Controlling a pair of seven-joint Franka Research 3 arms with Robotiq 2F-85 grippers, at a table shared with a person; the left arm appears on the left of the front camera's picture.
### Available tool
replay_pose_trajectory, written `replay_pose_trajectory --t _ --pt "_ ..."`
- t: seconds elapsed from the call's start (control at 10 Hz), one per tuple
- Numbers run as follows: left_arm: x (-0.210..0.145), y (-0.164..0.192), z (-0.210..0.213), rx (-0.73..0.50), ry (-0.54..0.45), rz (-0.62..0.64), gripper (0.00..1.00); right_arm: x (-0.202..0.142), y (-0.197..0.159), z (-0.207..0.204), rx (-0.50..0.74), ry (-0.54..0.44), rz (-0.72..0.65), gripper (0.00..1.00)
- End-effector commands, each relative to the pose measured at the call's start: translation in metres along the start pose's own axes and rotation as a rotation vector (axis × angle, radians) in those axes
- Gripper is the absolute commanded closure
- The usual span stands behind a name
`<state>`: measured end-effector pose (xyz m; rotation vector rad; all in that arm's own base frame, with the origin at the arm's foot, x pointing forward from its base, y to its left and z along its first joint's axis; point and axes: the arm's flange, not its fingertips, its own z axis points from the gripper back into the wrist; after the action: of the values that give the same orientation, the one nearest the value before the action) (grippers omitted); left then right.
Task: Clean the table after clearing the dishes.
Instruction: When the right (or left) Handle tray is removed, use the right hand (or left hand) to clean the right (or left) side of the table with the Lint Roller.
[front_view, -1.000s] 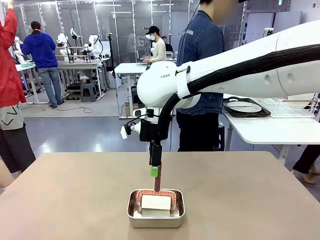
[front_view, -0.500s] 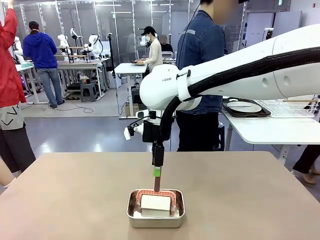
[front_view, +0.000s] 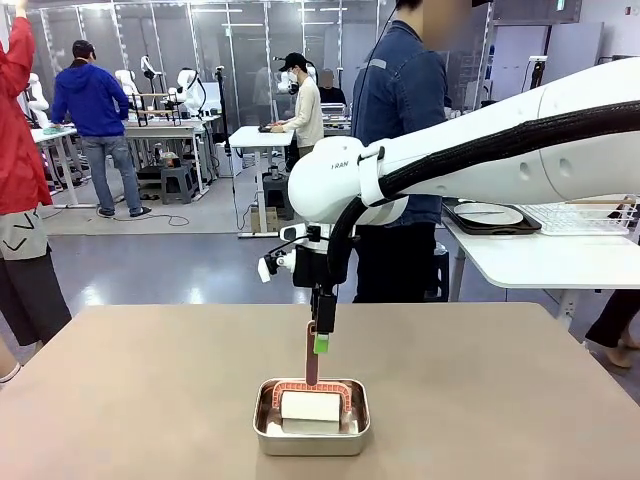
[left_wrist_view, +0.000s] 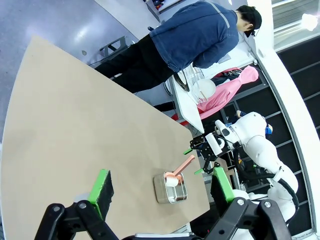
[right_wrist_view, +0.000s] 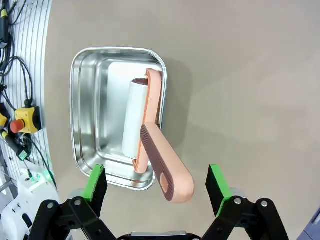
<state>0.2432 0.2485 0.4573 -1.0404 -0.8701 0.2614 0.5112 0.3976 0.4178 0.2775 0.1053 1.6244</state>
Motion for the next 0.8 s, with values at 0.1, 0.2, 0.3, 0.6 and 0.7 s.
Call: replay_pose_trajectory --t 0.1,0.2,0.3,0.6,0.7 --pt "0.000 -0.002 0.004 -0.004 0.012 -0.002 0.00 0.008 0.001 -0.003 0.023 -0.008 0.031 0.00" --pt "0.000 -0.002 0.004 -0.004 0.012 -0.002 0.00 0.012 -0.001 -0.005 0.033 -0.003 0.030 0.00" --pt "0.000 -0.002 0.004 -0.004 0.012 -0.002 0.00 0.014 -0.002 -0.009 0.041 0.011 0.022 0.00" --pt "0.000 -0.002 0.004 -0.004 0.012 -0.002 0.00 0.015 -0.005 -0.017 0.069 0.014 0.014 0.06" --pt "0.000 -0.002 0.004 -0.004 0.012 -0.002 0.00 0.016 -0.005 -0.017 0.068 0.027 0.015 0.40"
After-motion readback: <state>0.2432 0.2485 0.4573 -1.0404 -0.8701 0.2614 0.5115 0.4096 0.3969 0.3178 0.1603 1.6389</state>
